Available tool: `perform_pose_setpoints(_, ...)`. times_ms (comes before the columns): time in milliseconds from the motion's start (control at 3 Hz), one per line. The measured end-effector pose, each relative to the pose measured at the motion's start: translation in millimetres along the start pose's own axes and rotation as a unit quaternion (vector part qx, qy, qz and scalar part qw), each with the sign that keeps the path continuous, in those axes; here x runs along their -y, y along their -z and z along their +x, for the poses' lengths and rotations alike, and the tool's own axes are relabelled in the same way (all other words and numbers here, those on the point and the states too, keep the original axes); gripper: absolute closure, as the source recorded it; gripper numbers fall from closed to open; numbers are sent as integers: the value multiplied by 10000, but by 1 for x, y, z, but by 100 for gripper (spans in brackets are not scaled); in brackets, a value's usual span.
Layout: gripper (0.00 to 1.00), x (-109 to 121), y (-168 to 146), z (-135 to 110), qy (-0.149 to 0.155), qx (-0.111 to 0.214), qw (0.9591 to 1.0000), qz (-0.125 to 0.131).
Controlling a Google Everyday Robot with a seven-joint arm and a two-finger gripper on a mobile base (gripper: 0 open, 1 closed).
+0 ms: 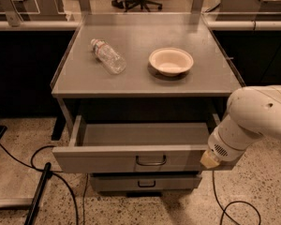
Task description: Close top drawer
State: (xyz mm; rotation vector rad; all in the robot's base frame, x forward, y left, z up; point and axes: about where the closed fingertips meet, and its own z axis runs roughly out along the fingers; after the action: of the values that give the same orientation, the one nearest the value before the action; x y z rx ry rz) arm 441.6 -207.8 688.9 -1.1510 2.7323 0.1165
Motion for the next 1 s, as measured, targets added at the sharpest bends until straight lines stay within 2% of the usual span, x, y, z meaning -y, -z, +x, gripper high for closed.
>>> perform_pose_setpoints(333, 100, 1, 0, 0, -7, 3, 10000, 3)
perform_pose_setpoints(667, 100, 27, -3, -15, -206, 122, 9994, 256)
perform_pose_setpoints(1000, 100, 27, -3, -14, -206, 122, 9994, 256)
